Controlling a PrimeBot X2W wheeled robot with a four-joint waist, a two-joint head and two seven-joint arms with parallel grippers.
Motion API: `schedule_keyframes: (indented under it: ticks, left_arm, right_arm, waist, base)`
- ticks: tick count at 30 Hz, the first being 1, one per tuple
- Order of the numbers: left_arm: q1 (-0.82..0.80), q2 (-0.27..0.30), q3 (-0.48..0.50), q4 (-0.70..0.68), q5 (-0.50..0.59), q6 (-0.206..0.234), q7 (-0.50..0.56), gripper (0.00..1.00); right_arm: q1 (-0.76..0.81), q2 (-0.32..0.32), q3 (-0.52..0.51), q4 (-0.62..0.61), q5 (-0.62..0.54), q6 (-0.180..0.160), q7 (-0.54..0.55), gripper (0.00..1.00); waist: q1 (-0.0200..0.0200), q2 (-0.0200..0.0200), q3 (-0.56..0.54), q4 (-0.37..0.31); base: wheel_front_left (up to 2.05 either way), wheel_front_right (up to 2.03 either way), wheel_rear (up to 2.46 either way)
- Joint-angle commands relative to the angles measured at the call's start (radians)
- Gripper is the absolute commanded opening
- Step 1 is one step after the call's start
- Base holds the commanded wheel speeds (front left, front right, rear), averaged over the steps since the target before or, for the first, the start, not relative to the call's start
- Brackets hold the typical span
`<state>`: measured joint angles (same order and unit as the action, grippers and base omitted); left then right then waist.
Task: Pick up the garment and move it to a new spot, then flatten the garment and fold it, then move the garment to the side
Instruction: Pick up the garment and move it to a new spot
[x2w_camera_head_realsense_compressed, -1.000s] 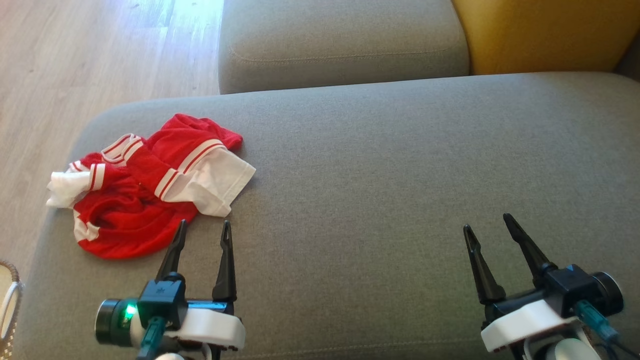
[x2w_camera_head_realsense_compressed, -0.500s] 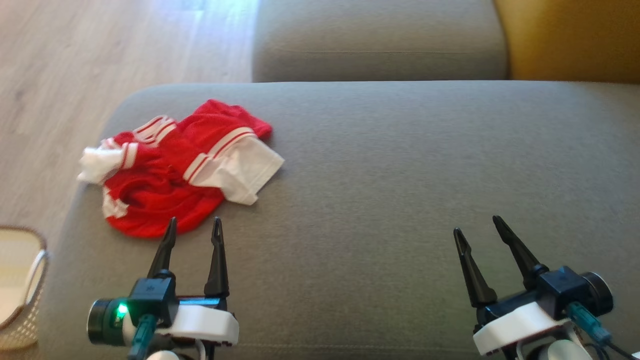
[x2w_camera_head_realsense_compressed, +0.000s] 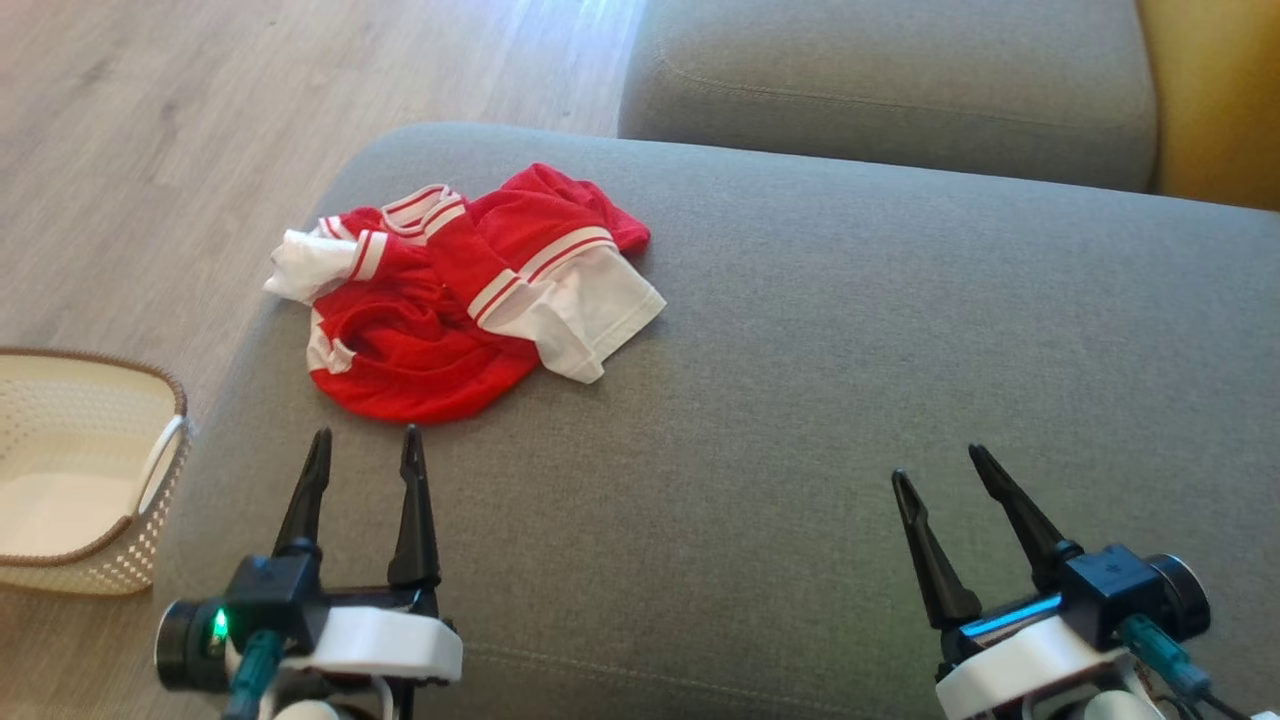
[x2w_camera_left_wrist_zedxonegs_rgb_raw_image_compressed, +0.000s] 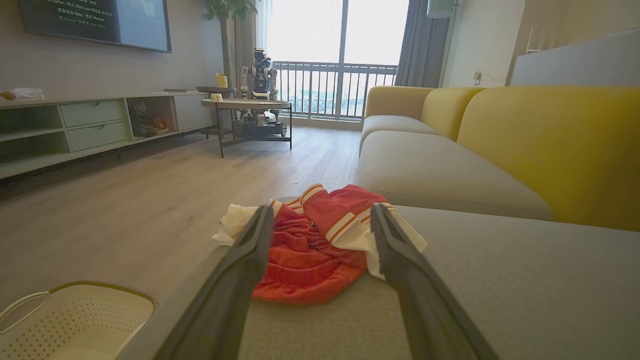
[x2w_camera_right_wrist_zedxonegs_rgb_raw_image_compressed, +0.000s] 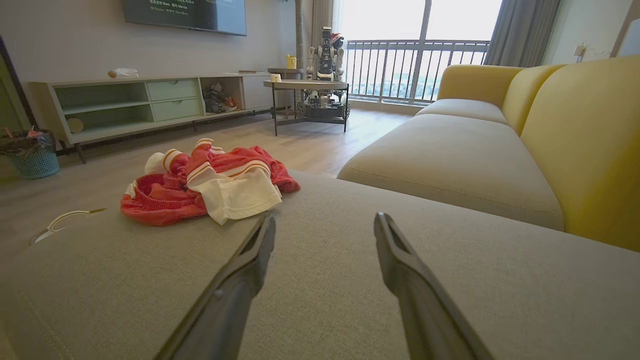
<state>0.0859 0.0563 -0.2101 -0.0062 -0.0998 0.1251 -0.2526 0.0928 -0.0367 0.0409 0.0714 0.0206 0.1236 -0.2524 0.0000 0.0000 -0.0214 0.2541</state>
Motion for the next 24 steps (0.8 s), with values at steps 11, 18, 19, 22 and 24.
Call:
schedule_keyframes:
  ticks: [11, 18, 19, 22, 24]
  left_arm:
    - [-0.230, -0.006, 0.093, -0.042, -0.110, -0.034, -0.009, 1.00]
    - [-0.568, 0.039, 0.114, 0.253, -0.126, -0.113, 0.047, 1.00]
    - [-0.622, 0.050, 0.117, 0.299, -0.133, -0.122, 0.076, 1.00]
    - [-0.770, 0.078, 0.125, 0.439, -0.154, -0.145, 0.178, 1.00]
    - [-0.856, 0.099, 0.123, 0.527, -0.155, -0.154, 0.242, 1.00]
  right_arm:
    - [-0.057, -0.013, 0.034, -0.046, 0.005, 0.007, -0.009, 1.00]
    - [-0.118, -0.013, 0.056, -0.064, -0.016, 0.007, -0.009, 1.00]
    - [-0.128, -0.013, 0.059, -0.067, -0.019, 0.007, -0.009, 1.00]
    - [-0.152, -0.013, 0.064, -0.076, -0.024, 0.007, -0.009, 1.00]
    - [-0.164, -0.013, 0.067, -0.079, -0.026, 0.007, -0.009, 1.00]
  waist:
    - [0.0000, 0.0000, 0.106, -0.037]
    - [0.0000, 0.0000, 0.217, -0.085]
    - [0.0000, 0.0000, 0.233, -0.094]
    - [0.0000, 0.0000, 0.274, -0.115]
    - [0.0000, 0.0000, 0.297, -0.130]
  base:
    - [0.00, 0.00, 0.00]
    - [0.00, 0.00, 0.00]
    - [0.00, 0.00, 0.00]
    - [0.00, 0.00, 0.00]
    - [0.00, 0.00, 0.00]
